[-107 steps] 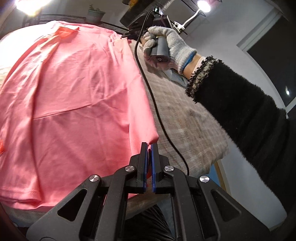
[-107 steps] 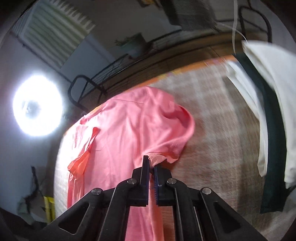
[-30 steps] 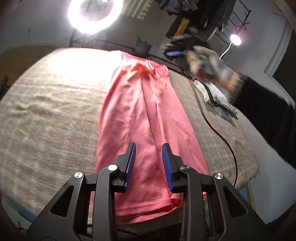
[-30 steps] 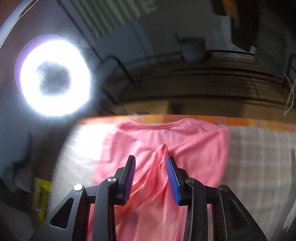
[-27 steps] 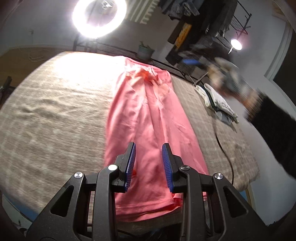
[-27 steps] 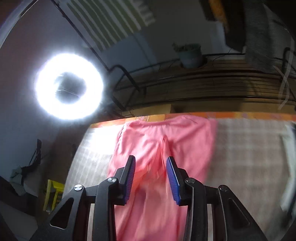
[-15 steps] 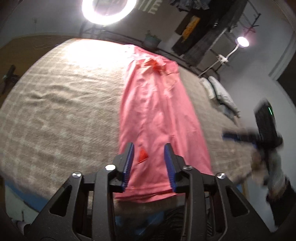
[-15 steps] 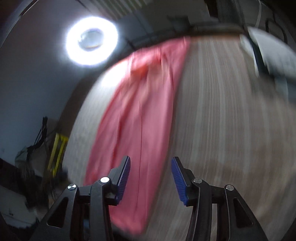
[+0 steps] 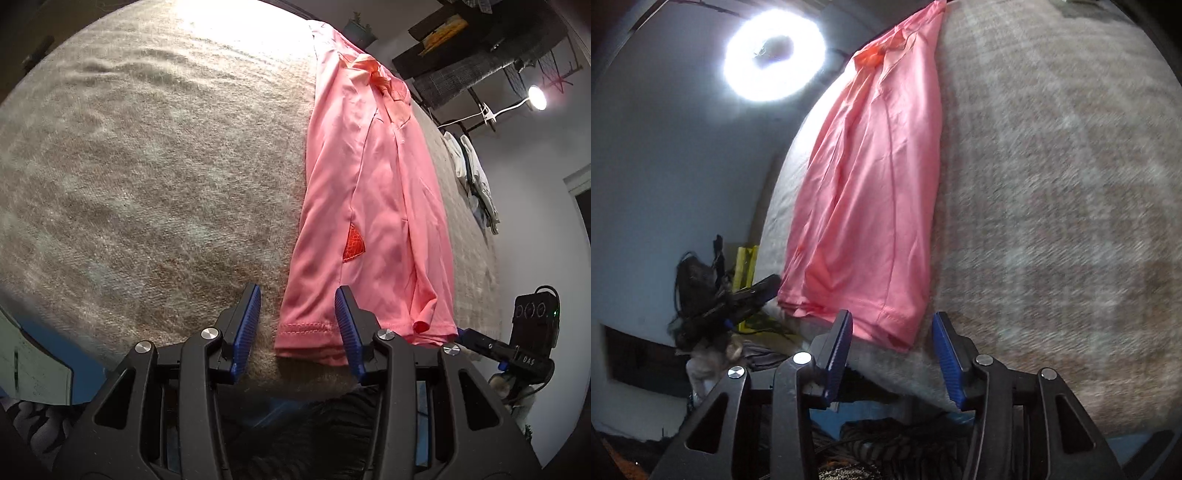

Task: Fold small clothes

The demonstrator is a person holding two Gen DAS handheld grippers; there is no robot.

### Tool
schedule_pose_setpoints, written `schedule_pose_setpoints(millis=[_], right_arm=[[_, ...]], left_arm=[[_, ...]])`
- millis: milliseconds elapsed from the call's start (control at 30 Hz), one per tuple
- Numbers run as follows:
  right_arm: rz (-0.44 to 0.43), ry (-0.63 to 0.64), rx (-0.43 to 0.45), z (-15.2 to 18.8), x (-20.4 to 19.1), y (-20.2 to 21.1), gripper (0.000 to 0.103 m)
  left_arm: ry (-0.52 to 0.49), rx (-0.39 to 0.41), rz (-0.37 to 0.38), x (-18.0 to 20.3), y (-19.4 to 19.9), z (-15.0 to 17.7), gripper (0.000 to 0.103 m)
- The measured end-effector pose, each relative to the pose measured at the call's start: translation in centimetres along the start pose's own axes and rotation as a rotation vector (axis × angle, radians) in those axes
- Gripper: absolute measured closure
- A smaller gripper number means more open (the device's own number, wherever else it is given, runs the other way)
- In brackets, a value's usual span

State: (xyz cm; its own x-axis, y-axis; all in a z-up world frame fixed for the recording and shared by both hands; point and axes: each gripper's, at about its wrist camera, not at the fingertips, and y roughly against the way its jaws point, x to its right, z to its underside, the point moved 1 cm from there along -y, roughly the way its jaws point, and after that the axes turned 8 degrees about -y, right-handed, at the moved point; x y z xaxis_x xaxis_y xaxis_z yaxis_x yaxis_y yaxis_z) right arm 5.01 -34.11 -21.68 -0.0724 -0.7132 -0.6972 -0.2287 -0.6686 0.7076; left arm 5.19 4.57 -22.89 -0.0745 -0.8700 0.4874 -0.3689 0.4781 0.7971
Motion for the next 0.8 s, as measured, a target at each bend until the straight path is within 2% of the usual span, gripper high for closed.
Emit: schedule_pose_setpoints(millis=[33, 67, 100, 133, 167, 200, 267, 367, 467, 567, 667, 700, 767, 800], right_arm=[[-0.002, 0.012, 0.001, 0.3, -0.1, 0.1, 0.056], [-0.003, 0.022, 0.004, 0.5, -0.2, 0.1, 0.060], [-0.008, 0.024, 0.001, 0.4, -0.3, 0.1, 0.068], [-0.020, 0.019, -0.012, 0.3, -0.3, -0.1, 0.081], [-0.029, 0.015, -0.029, 0.3, -0.3, -0.6, 0.091], [-0.027, 0.018, -0.039, 0.3, -0.4, -0.9, 0.098], [-0.010, 0.035, -0.046, 0.6, -0.9, -1.5, 0.101], [-0.050, 0.037, -0.018, 1.0, -1.3, 0.2, 0.102], [-0.034, 0.063, 0.009, 1.1, -1.2, 1.3, 0.102], [0.012, 0.044, -0.010, 0.9, -0.1, 0.4, 0.102], [-0.003, 0.051, -0.009, 1.3, -0.1, 0.2, 0.097], [-0.006, 0.050, -0.008, 1.3, -0.1, 0.2, 0.094], [-0.034, 0.033, -0.012, 1.3, 0.0, 0.3, 0.061], [-0.047, 0.020, -0.004, 1.1, 0.4, 0.8, 0.060]], left_arm=[[-0.001, 0.001, 0.006, 0.1, 0.0, 0.0, 0.061], [-0.005, 0.000, 0.014, 0.3, 0.0, 0.0, 0.072], [-0.014, -0.012, 0.024, 0.5, -0.3, 0.0, 0.097], [-0.031, -0.032, 0.027, 0.9, -0.7, 0.1, 0.101], [-0.042, -0.034, 0.018, 1.3, -0.8, 0.1, 0.101], [-0.057, -0.024, 0.003, 1.6, -0.5, 0.2, 0.101], [-0.063, 0.003, 0.023, 2.2, 0.6, 0.4, 0.102], [-0.096, 0.044, 0.009, 2.8, 2.2, 0.7, 0.102], [-0.098, 0.013, -0.028, 2.1, 1.0, 1.1, 0.102], [-0.052, -0.008, -0.004, 1.1, 0.2, 1.3, 0.102], [-0.053, 0.013, 0.011, 1.3, 0.7, 1.2, 0.101], [-0.049, 0.009, 0.015, 1.3, 0.6, 1.0, 0.089], [-0.011, -0.015, 0.041, 0.8, 0.1, 0.6, 0.063], [0.013, -0.019, 0.062, 0.6, -0.2, 0.5, 0.063]])
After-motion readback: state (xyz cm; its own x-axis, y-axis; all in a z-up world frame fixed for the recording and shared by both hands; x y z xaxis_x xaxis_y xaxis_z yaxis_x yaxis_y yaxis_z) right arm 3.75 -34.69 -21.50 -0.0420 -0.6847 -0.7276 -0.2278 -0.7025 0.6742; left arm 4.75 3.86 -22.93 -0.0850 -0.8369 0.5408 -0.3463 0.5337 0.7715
